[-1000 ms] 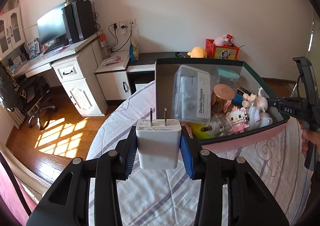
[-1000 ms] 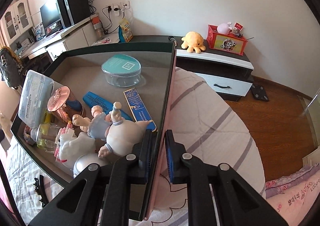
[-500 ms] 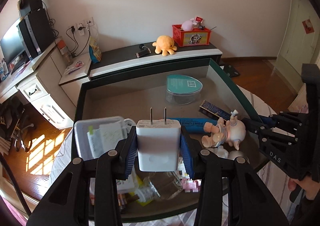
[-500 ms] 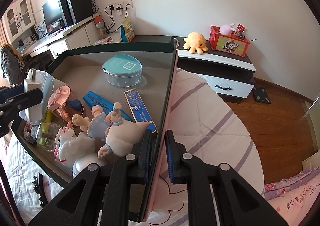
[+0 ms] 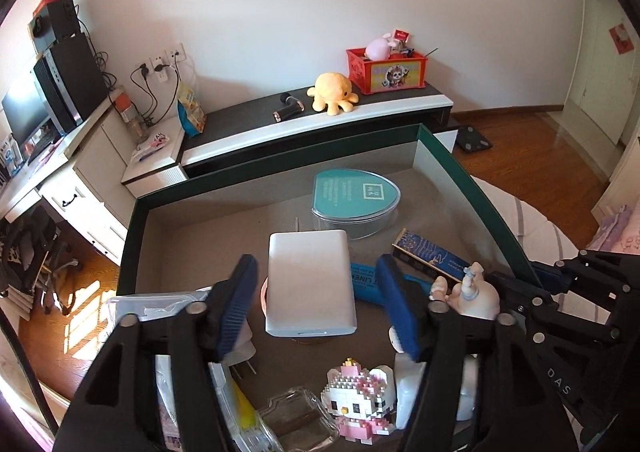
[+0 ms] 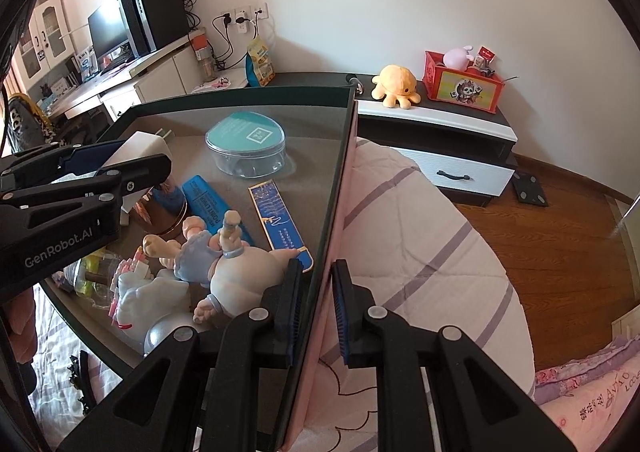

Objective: Organize rigid objects
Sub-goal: 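Carry the white charger plug into the pink box and open the left tool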

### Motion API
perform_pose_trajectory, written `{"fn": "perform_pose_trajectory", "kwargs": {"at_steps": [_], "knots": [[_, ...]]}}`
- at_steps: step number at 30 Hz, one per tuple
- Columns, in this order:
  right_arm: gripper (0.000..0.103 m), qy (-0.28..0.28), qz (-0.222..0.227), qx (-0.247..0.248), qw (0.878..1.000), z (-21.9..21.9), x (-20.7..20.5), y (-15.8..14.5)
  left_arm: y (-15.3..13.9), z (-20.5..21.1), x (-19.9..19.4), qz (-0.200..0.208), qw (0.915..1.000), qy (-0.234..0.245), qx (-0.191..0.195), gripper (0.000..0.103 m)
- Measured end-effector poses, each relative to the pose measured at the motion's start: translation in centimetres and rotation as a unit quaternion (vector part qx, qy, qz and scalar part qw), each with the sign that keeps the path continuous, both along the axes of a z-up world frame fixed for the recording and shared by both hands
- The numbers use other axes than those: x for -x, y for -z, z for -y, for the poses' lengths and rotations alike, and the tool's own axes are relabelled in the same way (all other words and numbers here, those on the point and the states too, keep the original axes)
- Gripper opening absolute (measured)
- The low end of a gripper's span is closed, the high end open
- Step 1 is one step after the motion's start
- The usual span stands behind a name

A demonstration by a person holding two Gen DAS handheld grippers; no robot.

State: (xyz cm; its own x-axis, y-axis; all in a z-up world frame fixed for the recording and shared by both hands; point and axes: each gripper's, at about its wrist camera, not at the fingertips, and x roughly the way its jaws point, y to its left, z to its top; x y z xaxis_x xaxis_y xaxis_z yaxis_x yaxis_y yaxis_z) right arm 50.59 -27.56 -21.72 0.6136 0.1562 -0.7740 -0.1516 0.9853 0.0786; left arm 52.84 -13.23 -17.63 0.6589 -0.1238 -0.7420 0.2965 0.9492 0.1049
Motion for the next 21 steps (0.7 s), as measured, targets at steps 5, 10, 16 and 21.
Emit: {"fn": "perform_pose_trajectory", "kwargs": {"at_steps": [5, 10, 16, 21], "knots": [[0.016, 0.006, 0.002, -0.004, 1.000, 0.0, 0.5, -0.2, -1.8, -1.3, 1.9, 0.038, 0.9993, 0.006, 0.007, 0.101], [0.016, 0.012, 0.014, 0.000, 1.000, -0.3, 1.8, -1.3, -3.6, -3.6, 3.7, 0.051, 0.9981, -0.008, 0.034, 0.103], [0.016, 0.016, 0.032, -0.011, 0.999, -0.8, 4.8, -3.5, -4.8, -7.7, 7.7, 0.052, 0.9962, -0.039, 0.057, 0.103], [0.035, 0.013, 0.067, -0.023, 0.997, -2.1, 9.5, -5.7, -5.6, -10.9, 13.4, 0.083, 0.9925, -0.071, 0.055, 0.103]]}}
